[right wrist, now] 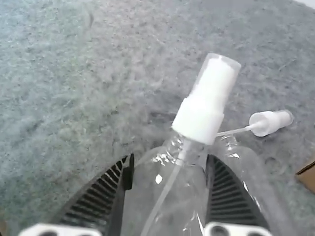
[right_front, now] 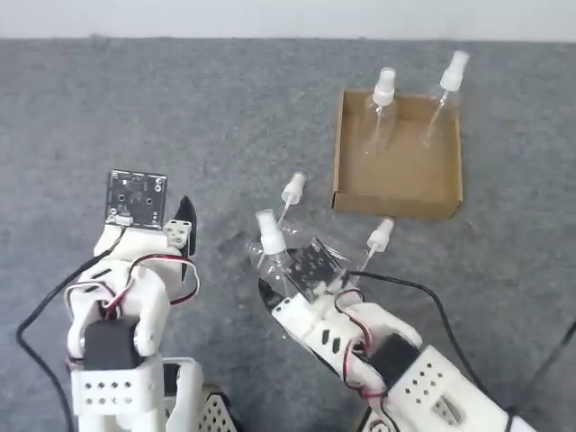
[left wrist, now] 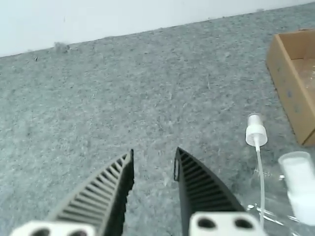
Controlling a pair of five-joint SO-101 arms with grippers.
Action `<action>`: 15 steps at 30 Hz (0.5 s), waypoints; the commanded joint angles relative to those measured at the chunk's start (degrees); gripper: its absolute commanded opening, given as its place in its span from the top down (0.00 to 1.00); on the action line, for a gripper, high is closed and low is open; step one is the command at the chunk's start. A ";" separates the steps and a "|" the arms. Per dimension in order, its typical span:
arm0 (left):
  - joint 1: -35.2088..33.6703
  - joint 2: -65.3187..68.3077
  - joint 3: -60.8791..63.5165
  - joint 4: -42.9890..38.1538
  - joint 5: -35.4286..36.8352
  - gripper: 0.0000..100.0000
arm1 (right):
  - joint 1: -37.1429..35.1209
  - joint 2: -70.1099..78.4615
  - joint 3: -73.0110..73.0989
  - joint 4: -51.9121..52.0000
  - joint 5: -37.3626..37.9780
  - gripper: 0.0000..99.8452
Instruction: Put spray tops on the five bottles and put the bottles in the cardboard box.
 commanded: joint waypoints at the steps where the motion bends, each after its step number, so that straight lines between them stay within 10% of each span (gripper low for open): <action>1: -0.26 -0.88 -0.40 -1.67 -0.09 0.88 | -1.27 12.70 -5.36 0.66 -1.67 0.84; 15: -0.62 -0.62 -0.75 -1.41 -0.26 0.88 | -1.45 34.68 -17.58 1.98 -1.23 0.84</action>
